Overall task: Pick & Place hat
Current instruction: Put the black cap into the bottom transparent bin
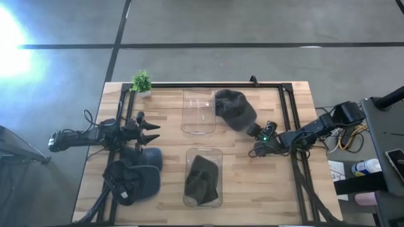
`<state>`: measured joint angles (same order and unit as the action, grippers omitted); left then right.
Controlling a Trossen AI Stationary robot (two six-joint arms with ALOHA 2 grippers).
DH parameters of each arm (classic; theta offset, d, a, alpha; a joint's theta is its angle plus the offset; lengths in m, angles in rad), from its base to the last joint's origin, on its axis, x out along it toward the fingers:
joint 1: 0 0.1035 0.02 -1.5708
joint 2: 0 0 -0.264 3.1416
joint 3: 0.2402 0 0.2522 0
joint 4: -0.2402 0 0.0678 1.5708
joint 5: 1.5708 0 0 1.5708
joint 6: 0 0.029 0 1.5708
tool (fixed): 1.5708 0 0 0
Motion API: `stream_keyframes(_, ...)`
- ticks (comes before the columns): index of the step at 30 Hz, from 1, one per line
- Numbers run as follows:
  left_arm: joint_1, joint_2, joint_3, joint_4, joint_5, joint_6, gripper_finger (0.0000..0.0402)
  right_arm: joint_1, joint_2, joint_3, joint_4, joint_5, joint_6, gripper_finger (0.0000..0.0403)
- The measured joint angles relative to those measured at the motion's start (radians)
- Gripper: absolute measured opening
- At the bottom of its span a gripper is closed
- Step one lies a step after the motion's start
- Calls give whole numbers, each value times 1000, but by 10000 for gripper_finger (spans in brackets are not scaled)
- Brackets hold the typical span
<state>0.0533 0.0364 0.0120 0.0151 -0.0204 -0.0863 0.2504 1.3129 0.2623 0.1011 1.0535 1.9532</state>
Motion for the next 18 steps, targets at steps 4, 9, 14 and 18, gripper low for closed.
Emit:
stream_keyframes(4, 0, 0, 0, 0, 0, 0, 181, 0, -58, 11, -5, -3, -103, 13)
stream_keyframes(9, 0, 0, 0, 0, 0, 0, 181, 0, -175, 57, -19, 31, -358, 12)
stream_keyframes(14, 0, 0, 0, 0, 0, 0, 181, 0, -305, 152, -23, 106, -689, 11)
stream_keyframes(18, 0, 0, 0, 0, 0, 0, 181, 1, -388, 260, -21, 117, -963, 11)
